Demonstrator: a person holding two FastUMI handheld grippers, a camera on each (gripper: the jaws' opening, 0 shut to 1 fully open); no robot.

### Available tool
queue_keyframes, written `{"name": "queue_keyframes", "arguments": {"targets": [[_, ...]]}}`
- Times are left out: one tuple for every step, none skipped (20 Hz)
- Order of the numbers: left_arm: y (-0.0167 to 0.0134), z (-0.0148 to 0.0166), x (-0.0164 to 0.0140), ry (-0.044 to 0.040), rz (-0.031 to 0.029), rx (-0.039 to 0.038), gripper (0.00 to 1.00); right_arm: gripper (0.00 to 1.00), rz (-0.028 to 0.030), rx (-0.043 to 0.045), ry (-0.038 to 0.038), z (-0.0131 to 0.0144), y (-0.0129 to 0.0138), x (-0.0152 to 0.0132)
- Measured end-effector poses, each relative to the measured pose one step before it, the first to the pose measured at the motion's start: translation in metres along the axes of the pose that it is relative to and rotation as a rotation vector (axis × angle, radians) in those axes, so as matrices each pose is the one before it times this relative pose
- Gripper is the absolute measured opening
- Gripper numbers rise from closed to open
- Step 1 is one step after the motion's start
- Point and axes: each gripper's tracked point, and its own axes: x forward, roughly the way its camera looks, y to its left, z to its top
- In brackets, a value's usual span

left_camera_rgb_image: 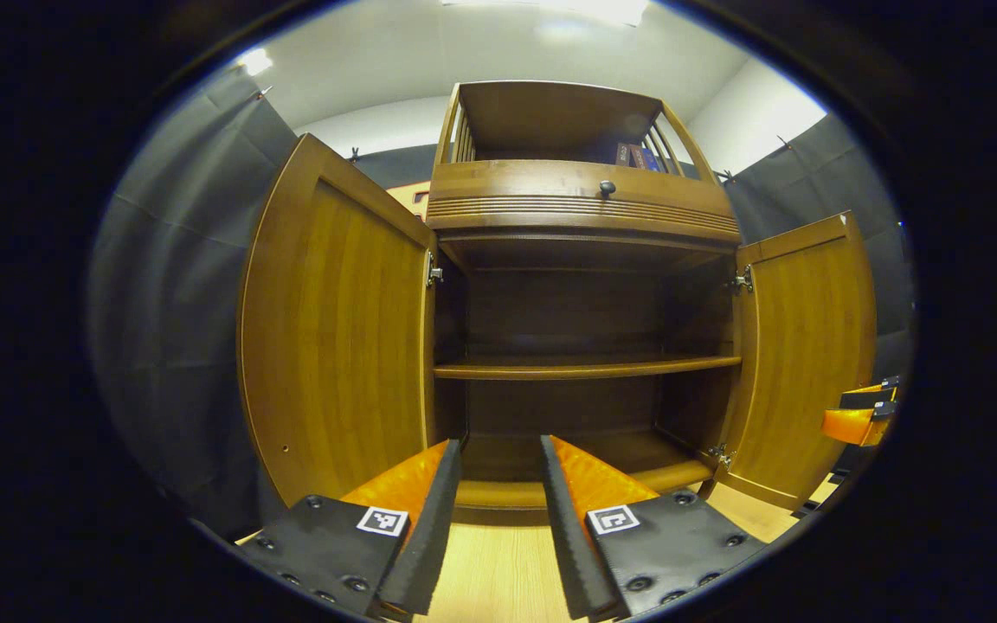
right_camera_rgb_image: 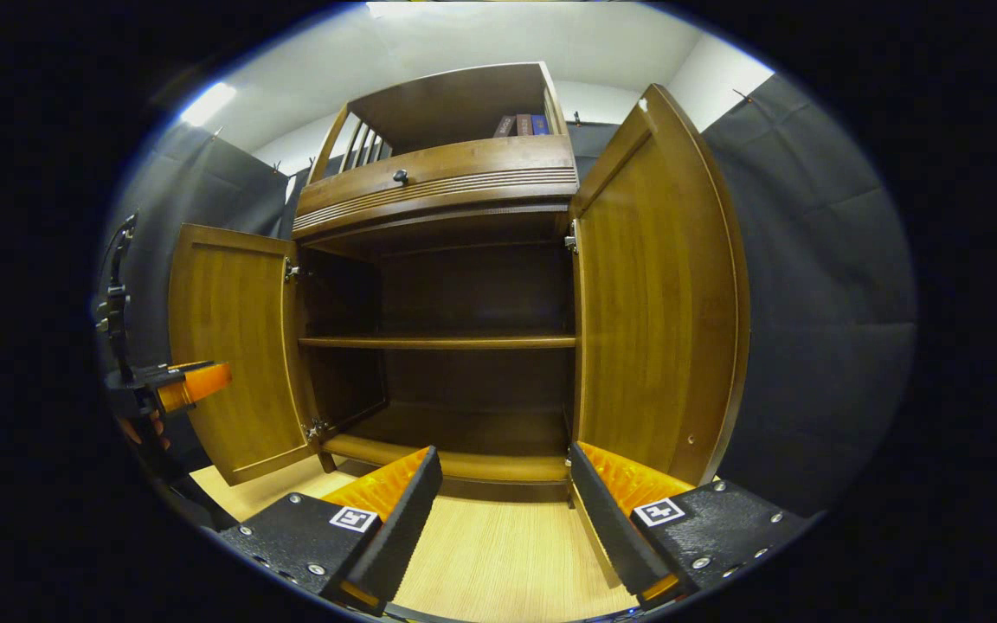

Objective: Open the right door of the double-door shoe cabinet with the right hand, and open the left door with the left hand.

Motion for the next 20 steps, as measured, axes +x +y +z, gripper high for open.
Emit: {"name": "queue_keyframes", "arguments": {"targets": [[-0.00073, 0.00021, 0.00040, 0.00131, -0.00189, -0.00876, 0.63, 0.98, -0.00156, 0.00057, -0.00439, 0.00166, -0.00047, 0.00005], [0.00036, -0.00023, 0.00067, 0.00454, 0.00452, -0.00748, 0.70, 0.98, -0.00159, -0.00345, -0.00165, 0.00057, -0.00106, 0.00104], [0.00107, -0.00060, 0.00033, 0.00675, 0.00847, 0.00036, 0.77, 0.98, -0.00140, -0.00387, 0.00089, -0.00059, -0.00031, -0.00008], [0.00497, 0.00146, 0.00049, -0.00109, 0.01563, 0.00624, 0.84, 0.98, 0.00177, -0.00134, 0.00035, -0.00020, 0.00036, 0.00111], [0.00300, 0.00424, -0.00075, 0.00021, 0.01067, 0.00657, 0.92, 0.98, 0.00302, 0.00070, -0.00053, 0.00098, 0.00069, 0.00124], [0.00239, -0.00152, 0.00079, -0.00427, 0.01060, 0.00503, 0.99, 0.98, 0.00336, 0.00050, 0.00038, -0.00042, 0.00106, 0.00012], [0.00120, 0.00047, 0.00005, -0.00095, 0.00444, 0.00096, 0.97, 0.98, 0.00334, -0.00092, 0.00199, -0.00109, 0.00190, 0.00057], [0.00170, -0.00057, -0.00039, 0.00142, 0.00381, -0.00001, 0.96, 0.92, 0.00441, -0.00232, 0.00327, -0.00114, 0.00188, 0.00123], [0.00088, -0.00118, 0.00019, 0.00359, 0.00393, 0.00456, 0.96, 0.92, 0.00413, -0.00367, 0.00244, -0.00120, 0.00168, 0.00055], [0.00274, -0.00164, 0.00027, 0.00260, 0.00382, 0.00809, 0.96, 0.92, 0.00344, -0.00435, 0.00362, -0.00109, 0.00174, 0.00017], [0.00124, 0.00065, -0.00096, 0.00024, 0.00336, 0.00742, 0.96, 0.92, 0.00383, -0.00304, 0.00321, -0.00143, 0.00168, 0.00021], [0.00015, 0.00106, -0.00124, -0.00358, -0.00256, 0.00395, 0.96, 0.89, 0.00439, -0.00028, 0.00360, -0.00073, 0.00182, 0.00041], [-0.00015, 0.00090, -0.00074, -0.00424, -0.00099, 0.00254, 0.96, 0.86, 0.00443, 0.00152, 0.00197, -0.00057, 0.00207, 0.00001], [0.00107, 0.00009, 0.00000, -0.00175, 0.00146, 0.00339, 0.96, 0.98, 0.00238, 0.00157, 0.00020, -0.00003, 0.00200, 0.00010], [-0.00023, -0.00031, 0.00021, 0.00061, -0.00053, 0.00428, 0.96, 0.98, 0.00179, 0.00104, -0.00094, 0.00027, 0.00079, 0.00148], [0.00116, -0.00028, 0.00055, 0.00000, 0.00245, 0.00543, 0.96, 0.98, 0.00285, 0.00047, 0.00079, 0.00012, 0.00210, -0.00013], [0.00143, 0.00136, -0.00021, -0.00401, 0.00590, 0.00425, 0.96, 0.98, 0.00242, 0.00099, 0.00250, -0.00069, 0.00105, 0.00057], [-0.00035, 0.00194, 0.00026, -0.00677, -0.00111, 0.00150, 0.96, 0.98, 0.00271, 0.00249, 0.00206, -0.00031, 0.00144, -0.00010], [-0.00226, 0.00163, -0.00065, -0.00544, -0.00407, 0.00292, 0.96, 0.98, 0.00358, 0.00257, -0.00052, 0.00072, 0.00143, 0.00043], [0.00050, 0.00059, 0.00037, -0.00520, -0.00309, 0.00415, 0.96, 0.98, 0.00032, -0.00086, -0.00337, 0.00145, 0.00111, 0.00011]]}}
